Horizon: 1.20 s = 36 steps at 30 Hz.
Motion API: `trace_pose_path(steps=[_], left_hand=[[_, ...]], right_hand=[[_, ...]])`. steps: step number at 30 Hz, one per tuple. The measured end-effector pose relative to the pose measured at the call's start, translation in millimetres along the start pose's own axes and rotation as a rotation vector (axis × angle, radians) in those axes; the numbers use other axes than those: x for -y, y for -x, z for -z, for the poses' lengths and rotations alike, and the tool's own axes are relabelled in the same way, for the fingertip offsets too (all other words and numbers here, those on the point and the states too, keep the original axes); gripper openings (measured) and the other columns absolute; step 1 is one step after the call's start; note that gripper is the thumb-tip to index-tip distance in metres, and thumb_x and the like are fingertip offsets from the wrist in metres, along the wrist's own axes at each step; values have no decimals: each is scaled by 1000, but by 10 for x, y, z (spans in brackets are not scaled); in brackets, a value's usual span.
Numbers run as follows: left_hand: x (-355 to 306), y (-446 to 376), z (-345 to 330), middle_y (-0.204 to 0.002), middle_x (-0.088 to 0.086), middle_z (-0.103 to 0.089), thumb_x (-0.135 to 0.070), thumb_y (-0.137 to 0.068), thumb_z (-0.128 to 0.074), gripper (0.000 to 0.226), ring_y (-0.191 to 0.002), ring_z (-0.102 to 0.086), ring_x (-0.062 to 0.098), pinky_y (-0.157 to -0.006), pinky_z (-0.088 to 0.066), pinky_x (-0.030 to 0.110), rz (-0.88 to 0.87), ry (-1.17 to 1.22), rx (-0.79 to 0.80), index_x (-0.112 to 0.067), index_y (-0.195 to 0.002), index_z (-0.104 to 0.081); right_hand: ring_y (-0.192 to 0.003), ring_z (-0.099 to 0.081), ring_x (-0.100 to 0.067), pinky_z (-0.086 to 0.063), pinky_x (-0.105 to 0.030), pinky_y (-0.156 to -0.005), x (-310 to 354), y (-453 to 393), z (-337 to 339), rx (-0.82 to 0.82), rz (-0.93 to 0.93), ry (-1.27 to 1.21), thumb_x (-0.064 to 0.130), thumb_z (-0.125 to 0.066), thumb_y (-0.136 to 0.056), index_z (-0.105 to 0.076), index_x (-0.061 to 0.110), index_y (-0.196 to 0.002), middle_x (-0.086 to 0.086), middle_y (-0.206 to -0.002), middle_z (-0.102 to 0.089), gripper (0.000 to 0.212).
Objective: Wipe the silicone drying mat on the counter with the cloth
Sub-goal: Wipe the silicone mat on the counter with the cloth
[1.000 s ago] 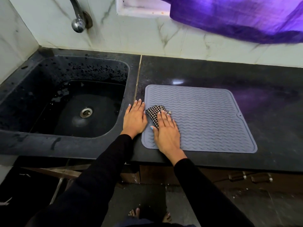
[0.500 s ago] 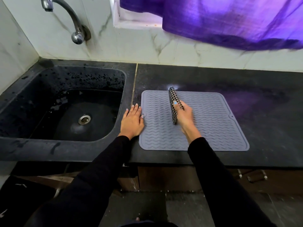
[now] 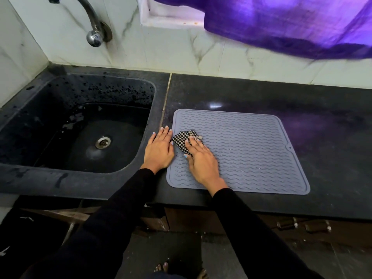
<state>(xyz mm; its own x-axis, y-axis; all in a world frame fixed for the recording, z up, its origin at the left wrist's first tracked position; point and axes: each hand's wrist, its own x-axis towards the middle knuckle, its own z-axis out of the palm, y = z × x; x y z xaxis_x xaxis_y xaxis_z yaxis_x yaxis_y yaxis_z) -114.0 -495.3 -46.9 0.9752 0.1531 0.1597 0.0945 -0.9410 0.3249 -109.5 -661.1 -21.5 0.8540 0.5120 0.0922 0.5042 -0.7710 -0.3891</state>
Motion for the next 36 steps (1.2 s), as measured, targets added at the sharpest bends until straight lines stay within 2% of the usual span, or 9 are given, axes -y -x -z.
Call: trace_pose_path(steps=[4,7,11,14,17,25,28,31,36], left_hand=[[5,-6,15,-153,5,-25,-37,-88,-17,62,-143,-18,16,-117,-4,33,7,21,-2,-12,-144,-31],[-1,1,22,-153,4,-26,-41,-88,-18,63,-142,-18,15,-117,-5,33,29,46,-1,-13,-143,-33],[-13,2,21,-153,4,-27,-42,-88,-19,64,-142,-19,15,-117,-6,33,37,53,0,-12,-143,-34],[-10,5,7,-152,4,-29,-42,-89,-20,63,-142,-20,15,-117,-7,34,41,49,-23,-12,-142,-35],[1,-10,-13,-152,4,-30,-41,-90,-22,61,-142,-21,15,-117,-8,34,34,52,-33,-12,-142,-35],[-14,1,-3,-150,5,-32,-51,-84,-12,74,-141,-23,17,-116,-10,35,27,42,-49,-11,-141,-38],[-38,10,23,-151,5,-31,-50,-85,-13,72,-141,-23,17,-116,-9,35,28,43,-36,-10,-141,-37],[-39,3,38,-152,6,-28,-44,-88,-19,66,-142,-19,18,-116,-7,36,43,54,18,-9,-142,-34],[-212,-77,38,-152,12,-25,-34,-98,-36,53,-143,-18,24,-115,-6,44,132,54,45,-5,-142,-32]], right_hand=[[-98,-56,-15,-46,-28,-82,-156,-203,280,98,-245,-598,21,-46,-96,-53,18,-127,-2,-118,-60,32],[-82,-59,-18,-50,-28,-70,-365,-305,587,15,-576,-1266,18,-43,-97,-59,8,-106,-10,-102,-62,21],[-109,-57,-24,-41,-23,-87,-529,-150,850,-244,-422,-639,14,-46,-96,-54,9,-126,-9,-118,-63,32],[-115,-54,-27,-40,-27,-94,-504,82,687,-89,-286,-138,10,-45,-94,-48,18,-133,-9,-129,-57,40],[-142,-20,-27,-14,-38,-117,-527,220,366,-13,-191,99,6,-42,-95,-35,17,-140,-8,-153,-24,48],[-143,-16,-28,-13,-40,-118,-604,166,346,49,-130,150,1,-37,-95,-35,15,-141,-7,-155,-19,48],[-115,-54,-26,-46,-30,-91,-766,2,670,93,-315,-457,5,-44,-94,-56,11,-124,-10,-122,-60,32],[-94,-60,-24,-49,-24,-74,-894,-59,1016,-116,-546,-1015,9,-43,-97,-56,2,-120,-9,-98,-63,28],[-118,-52,-31,-37,-34,-100,-925,118,906,-253,-316,-259,3,-43,-92,-55,8,-124,-14,-127,-57,34]])
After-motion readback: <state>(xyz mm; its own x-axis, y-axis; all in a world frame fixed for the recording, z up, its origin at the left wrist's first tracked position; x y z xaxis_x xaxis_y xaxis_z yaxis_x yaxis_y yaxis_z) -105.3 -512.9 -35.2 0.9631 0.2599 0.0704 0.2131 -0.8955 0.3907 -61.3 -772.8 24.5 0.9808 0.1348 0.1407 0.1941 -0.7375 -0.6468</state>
